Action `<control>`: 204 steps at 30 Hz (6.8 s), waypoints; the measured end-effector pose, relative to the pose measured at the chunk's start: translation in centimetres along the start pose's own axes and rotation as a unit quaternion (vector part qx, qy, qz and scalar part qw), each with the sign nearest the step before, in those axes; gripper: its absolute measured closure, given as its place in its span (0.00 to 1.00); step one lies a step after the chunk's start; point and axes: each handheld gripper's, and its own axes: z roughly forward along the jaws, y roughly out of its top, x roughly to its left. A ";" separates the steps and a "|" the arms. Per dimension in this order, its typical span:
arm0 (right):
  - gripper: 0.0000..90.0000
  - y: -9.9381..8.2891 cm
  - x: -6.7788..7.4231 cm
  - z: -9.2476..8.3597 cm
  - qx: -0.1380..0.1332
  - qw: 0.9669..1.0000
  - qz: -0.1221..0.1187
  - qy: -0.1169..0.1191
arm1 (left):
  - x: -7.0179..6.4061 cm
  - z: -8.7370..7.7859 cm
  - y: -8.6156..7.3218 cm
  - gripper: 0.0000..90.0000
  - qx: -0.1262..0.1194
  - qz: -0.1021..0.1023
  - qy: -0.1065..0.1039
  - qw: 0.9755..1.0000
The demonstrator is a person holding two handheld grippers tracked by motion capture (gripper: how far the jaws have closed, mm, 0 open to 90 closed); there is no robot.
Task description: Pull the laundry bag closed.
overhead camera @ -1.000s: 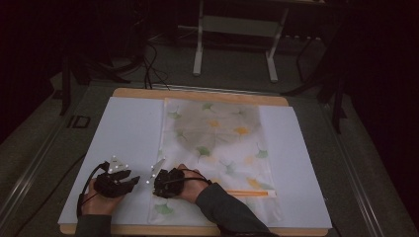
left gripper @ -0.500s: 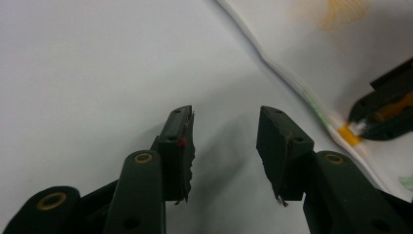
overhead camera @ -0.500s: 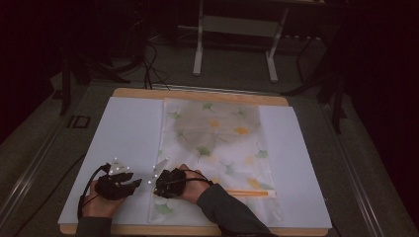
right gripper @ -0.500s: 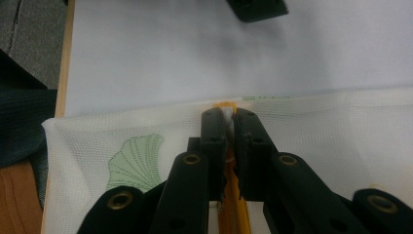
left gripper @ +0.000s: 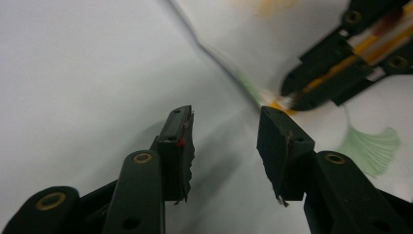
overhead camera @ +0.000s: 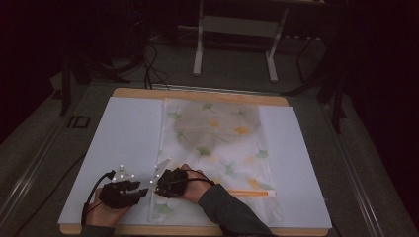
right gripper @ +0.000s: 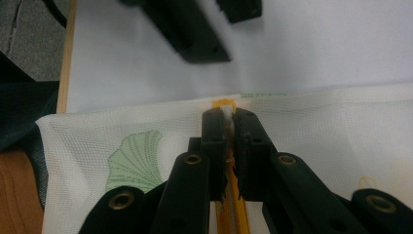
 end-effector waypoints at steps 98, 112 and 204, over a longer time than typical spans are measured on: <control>0.94 -1.7 0.2 -0.9 0.023 0.999 -0.022 -0.028 | -0.8 1.9 0.5 0.98 0.009 -0.023 -0.109 0.994; 0.94 -1.9 0.4 -1.3 0.048 0.998 -0.018 -0.037 | -0.5 1.6 0.4 0.98 0.002 -0.025 -0.112 0.993; 0.94 -6.3 0.7 -5.0 0.099 0.993 -0.006 -0.067 | -0.6 0.9 0.3 0.98 -0.013 -0.008 -0.106 0.994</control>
